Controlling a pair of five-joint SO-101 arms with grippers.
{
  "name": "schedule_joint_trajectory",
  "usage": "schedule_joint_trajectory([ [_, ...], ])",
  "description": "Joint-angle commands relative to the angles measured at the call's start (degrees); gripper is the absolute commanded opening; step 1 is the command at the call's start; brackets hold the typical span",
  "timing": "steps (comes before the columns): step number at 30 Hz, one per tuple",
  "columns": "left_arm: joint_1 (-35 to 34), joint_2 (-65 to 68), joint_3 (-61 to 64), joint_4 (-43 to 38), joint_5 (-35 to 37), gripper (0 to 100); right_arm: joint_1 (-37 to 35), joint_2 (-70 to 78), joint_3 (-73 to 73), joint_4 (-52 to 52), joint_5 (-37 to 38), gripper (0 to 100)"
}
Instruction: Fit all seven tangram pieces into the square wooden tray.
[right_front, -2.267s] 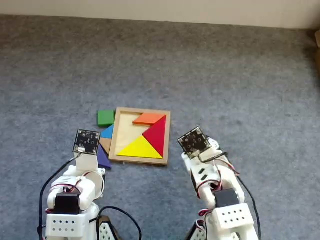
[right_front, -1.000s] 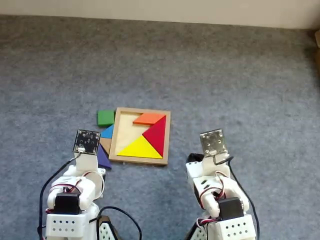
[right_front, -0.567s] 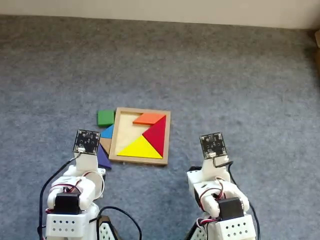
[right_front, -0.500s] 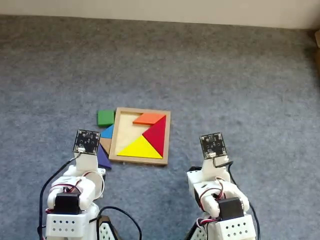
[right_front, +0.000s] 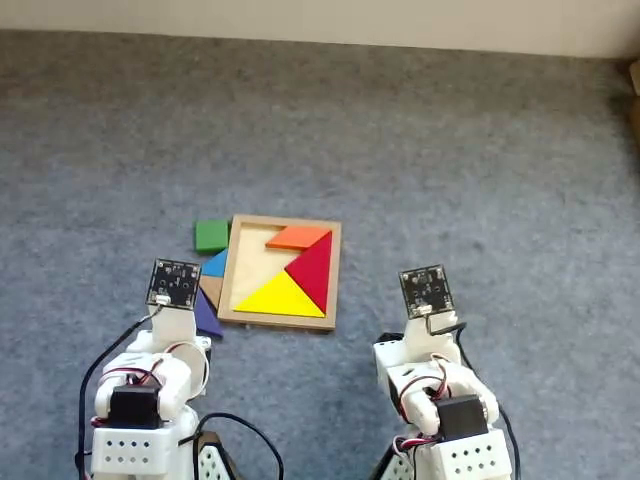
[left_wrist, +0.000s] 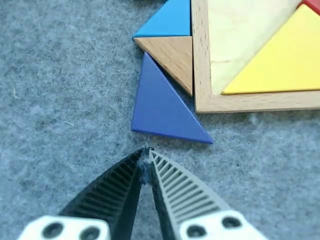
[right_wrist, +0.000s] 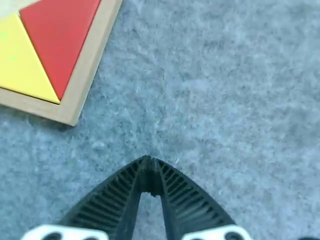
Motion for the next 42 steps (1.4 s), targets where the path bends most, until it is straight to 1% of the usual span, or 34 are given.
schedule_joint_trajectory([
  [1, -0.92, -1.45, -3.91, 0.44, -0.53, 1, -0.22, -0.92, 8.48, 0.40, -0.53, 0.6],
  [8, -12.35, -1.45, -11.12, 0.00, -0.53, 1, -0.22, -0.92, 8.48, 0.40, -0.53, 0.6],
  [13, -14.20, -1.45, -14.02, -5.01, -1.49, 1, -0.22, -0.92, 8.48, 0.40, -0.53, 0.6],
  [15, -14.20, -1.45, -14.81, -5.80, -6.51, 1, -0.22, -0.92, 8.48, 0.40, -0.62, 0.6],
  [19, -14.29, -1.45, -15.60, -5.98, -20.40, 1, -0.22, -0.92, 8.48, 0.40, -0.62, 0.6],
  [20, -14.29, -1.45, -15.60, -6.15, -22.24, 1, -0.22, -0.92, 8.48, 0.40, -0.62, 0.6],
  [26, -14.20, -0.84, -18.24, -6.86, -22.59, 1, -0.22, -0.92, 8.48, 0.40, -0.62, 0.6],
  [31, -13.93, 2.15, -18.86, -4.57, -22.86, 1, -0.22, -0.92, 8.48, 0.40, -0.62, 0.6],
  [34, -13.85, 8.22, -19.65, -5.19, -22.95, 1, -0.22, -0.92, 8.48, 0.40, -0.62, 0.6],
  [38, -13.85, 19.30, -25.36, -5.27, -22.95, 1, -0.22, -0.92, 8.48, 0.40, -0.62, 0.6],
  [40, -13.85, 25.27, -28.26, -5.27, -22.95, 4, -0.22, -0.92, 8.48, 0.40, -0.62, 0.6],
  [42, -13.85, 31.16, -30.29, -5.27, -22.77, 10, -0.22, -0.92, 8.48, 0.40, -0.62, 0.6],
])
